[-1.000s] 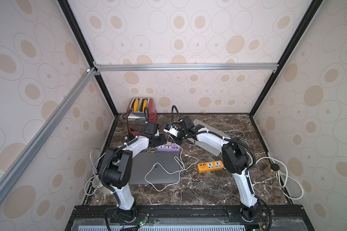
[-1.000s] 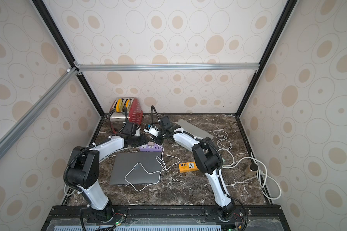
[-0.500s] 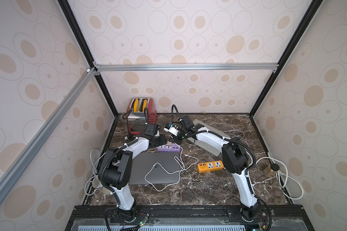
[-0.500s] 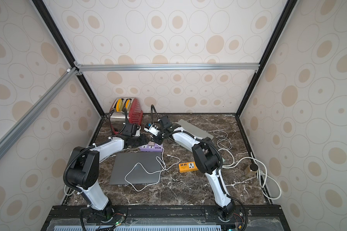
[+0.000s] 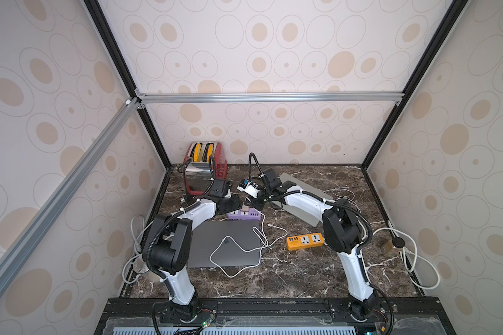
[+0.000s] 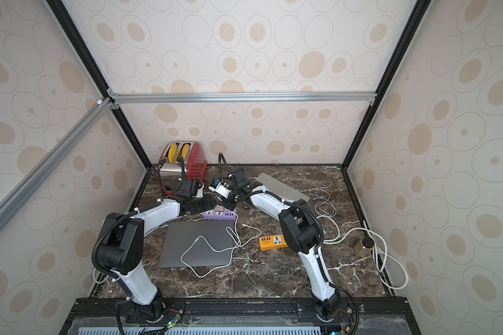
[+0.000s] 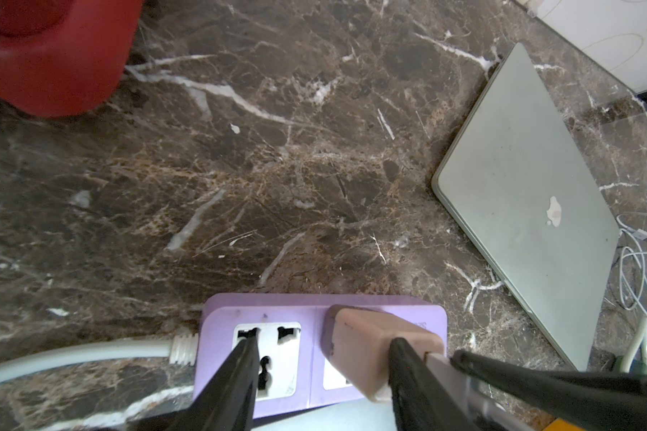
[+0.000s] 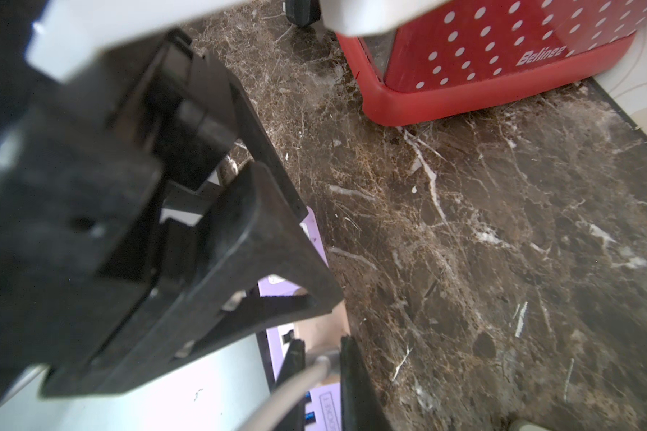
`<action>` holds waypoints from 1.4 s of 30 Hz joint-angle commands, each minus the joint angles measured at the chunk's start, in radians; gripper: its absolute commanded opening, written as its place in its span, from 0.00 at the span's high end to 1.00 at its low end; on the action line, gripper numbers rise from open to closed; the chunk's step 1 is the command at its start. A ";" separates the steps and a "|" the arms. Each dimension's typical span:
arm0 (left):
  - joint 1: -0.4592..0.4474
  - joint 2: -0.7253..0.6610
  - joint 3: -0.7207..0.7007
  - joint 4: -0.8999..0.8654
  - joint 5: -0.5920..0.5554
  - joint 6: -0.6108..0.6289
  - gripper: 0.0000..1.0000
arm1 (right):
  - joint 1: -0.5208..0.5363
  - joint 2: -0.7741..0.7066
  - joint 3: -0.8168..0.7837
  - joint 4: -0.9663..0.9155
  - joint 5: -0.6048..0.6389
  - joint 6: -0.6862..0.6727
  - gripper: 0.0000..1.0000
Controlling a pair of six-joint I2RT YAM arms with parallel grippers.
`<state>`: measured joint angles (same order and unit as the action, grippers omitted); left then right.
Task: Unplug the laptop charger
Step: Remove the charging cable from the plug.
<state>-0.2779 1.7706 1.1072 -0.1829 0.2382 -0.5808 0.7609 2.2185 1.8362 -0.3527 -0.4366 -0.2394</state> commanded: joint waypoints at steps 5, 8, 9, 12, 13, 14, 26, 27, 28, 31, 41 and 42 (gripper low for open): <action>-0.004 0.117 -0.074 -0.190 -0.141 0.009 0.43 | 0.025 -0.083 0.083 -0.032 -0.139 0.070 0.97; -0.004 0.119 -0.073 -0.191 -0.140 0.010 0.43 | 0.022 -0.102 0.039 -0.007 -0.138 0.088 0.97; -0.004 0.119 -0.073 -0.191 -0.140 0.012 0.43 | 0.018 -0.108 0.022 0.008 -0.141 0.096 0.97; -0.005 0.121 -0.072 -0.196 -0.141 0.013 0.43 | 0.003 -0.123 -0.030 0.070 -0.165 0.133 0.97; -0.005 0.121 -0.072 -0.197 -0.142 0.013 0.43 | 0.000 -0.126 -0.038 0.077 -0.163 0.136 0.97; -0.004 0.121 -0.072 -0.199 -0.143 0.013 0.43 | -0.001 -0.131 -0.044 0.083 -0.162 0.138 0.97; -0.005 0.123 -0.063 -0.204 -0.145 0.015 0.43 | -0.002 -0.197 -0.138 0.187 -0.181 0.126 0.97; -0.004 0.124 -0.063 -0.205 -0.145 0.016 0.43 | 0.001 -0.195 -0.140 0.182 -0.167 0.119 0.98; -0.004 0.124 -0.063 -0.205 -0.145 0.017 0.43 | 0.005 -0.194 -0.141 0.174 -0.145 0.108 0.98; -0.004 0.124 -0.061 -0.210 -0.146 0.020 0.43 | 0.010 -0.202 -0.167 0.185 -0.117 0.096 0.98; -0.005 0.130 -0.063 -0.208 -0.147 0.019 0.43 | -0.025 -0.243 -0.241 0.377 -0.233 0.199 0.97; -0.005 0.130 -0.063 -0.208 -0.146 0.018 0.43 | -0.025 -0.237 -0.228 0.365 -0.231 0.192 0.97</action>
<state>-0.2993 1.7882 1.1168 -0.1604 0.2611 -0.5800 0.7235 2.1021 1.5562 -0.0608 -0.4877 -0.0769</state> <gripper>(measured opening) 0.571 0.143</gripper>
